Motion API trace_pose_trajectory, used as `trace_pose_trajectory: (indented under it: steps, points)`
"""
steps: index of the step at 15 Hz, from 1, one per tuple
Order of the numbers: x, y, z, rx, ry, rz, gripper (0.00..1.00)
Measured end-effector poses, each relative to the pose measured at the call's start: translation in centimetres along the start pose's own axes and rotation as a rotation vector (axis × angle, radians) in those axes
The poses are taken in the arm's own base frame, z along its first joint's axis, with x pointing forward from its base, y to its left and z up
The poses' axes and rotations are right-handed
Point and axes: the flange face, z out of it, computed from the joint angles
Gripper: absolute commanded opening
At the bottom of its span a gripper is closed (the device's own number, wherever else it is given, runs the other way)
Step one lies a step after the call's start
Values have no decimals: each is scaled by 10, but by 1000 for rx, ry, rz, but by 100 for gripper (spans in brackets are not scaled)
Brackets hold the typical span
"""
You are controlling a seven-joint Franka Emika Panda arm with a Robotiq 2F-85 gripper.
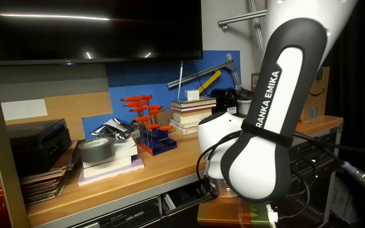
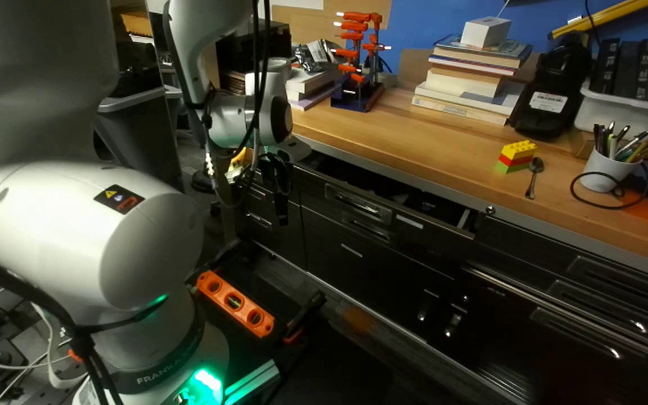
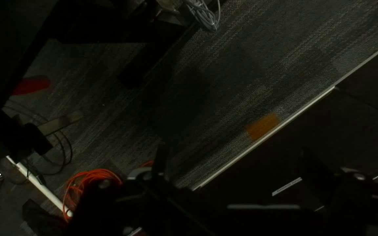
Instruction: Put the three black objects in the open drawer then close the drawer
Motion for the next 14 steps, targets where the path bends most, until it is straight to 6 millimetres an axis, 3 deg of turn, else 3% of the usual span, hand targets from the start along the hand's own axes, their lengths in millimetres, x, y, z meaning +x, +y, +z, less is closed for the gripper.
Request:
trace_pose_trajectory:
  steps: [7,14]
  points:
    - [45,-32,34,-2,-9,220,100]
    - [64,-43,50,49,-57,573,100]
